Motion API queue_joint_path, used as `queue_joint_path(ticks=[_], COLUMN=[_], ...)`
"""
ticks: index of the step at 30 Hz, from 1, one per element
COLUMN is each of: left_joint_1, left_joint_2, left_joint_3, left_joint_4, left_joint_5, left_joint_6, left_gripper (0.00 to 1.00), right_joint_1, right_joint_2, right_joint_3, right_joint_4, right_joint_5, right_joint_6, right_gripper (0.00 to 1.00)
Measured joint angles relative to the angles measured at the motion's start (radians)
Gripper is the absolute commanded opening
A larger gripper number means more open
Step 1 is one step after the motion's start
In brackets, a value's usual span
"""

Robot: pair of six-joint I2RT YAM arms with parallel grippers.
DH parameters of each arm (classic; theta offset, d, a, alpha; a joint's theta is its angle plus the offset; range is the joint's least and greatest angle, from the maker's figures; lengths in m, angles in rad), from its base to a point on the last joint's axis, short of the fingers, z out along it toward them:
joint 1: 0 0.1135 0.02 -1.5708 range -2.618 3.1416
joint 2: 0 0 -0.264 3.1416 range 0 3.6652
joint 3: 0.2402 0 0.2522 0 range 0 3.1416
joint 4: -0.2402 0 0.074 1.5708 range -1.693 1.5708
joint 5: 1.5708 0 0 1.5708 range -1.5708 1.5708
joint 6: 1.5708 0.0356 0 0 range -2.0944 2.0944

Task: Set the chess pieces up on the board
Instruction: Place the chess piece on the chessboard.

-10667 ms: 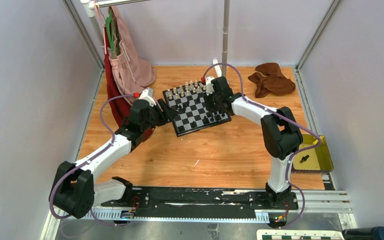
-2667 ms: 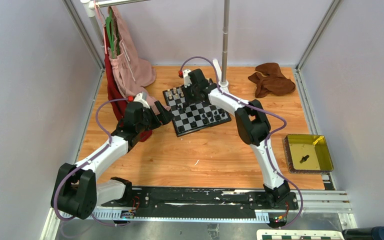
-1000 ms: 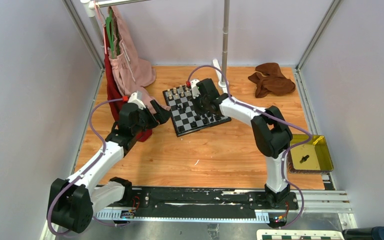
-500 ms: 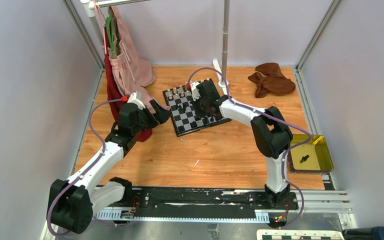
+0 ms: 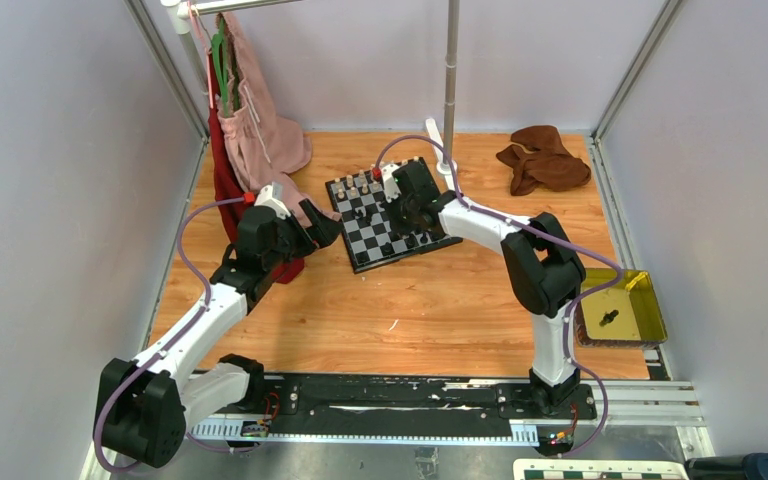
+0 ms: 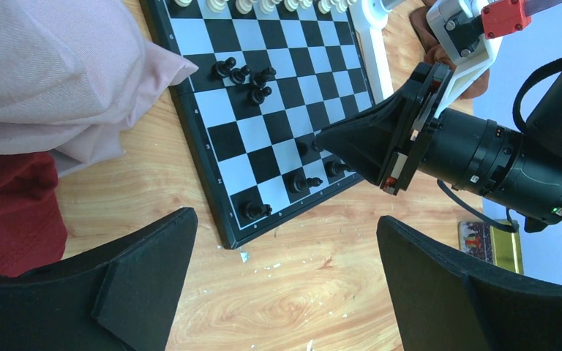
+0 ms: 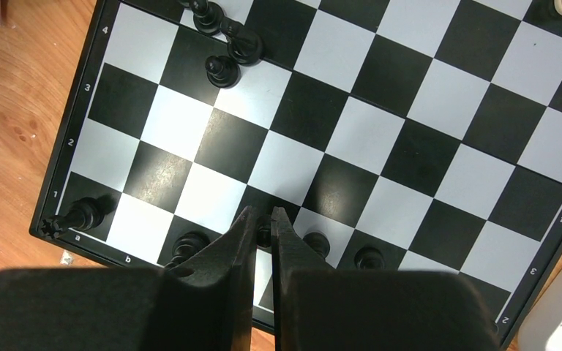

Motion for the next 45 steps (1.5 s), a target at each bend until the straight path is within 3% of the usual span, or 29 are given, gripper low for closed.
queue_joint_path(ticks=[32, 45], left_joint_1=[0.000, 0.000], left_joint_2=[0.001, 0.004], left_joint_3=[0.000, 0.000], left_joint_4=[0.000, 0.000], left_joint_5=[-0.001, -0.008], left_joint_6=[0.001, 0.001], left_gripper=[1.00, 1.00], right_joint_1=[0.004, 0.004], right_joint_2=[0.016, 0.023], right_joint_3=[0.000, 0.000], right_joint_4=[0.016, 0.015], right_joint_5=[-0.008, -0.008], right_joint_6=[0.008, 0.011], right_gripper=[0.01, 0.26])
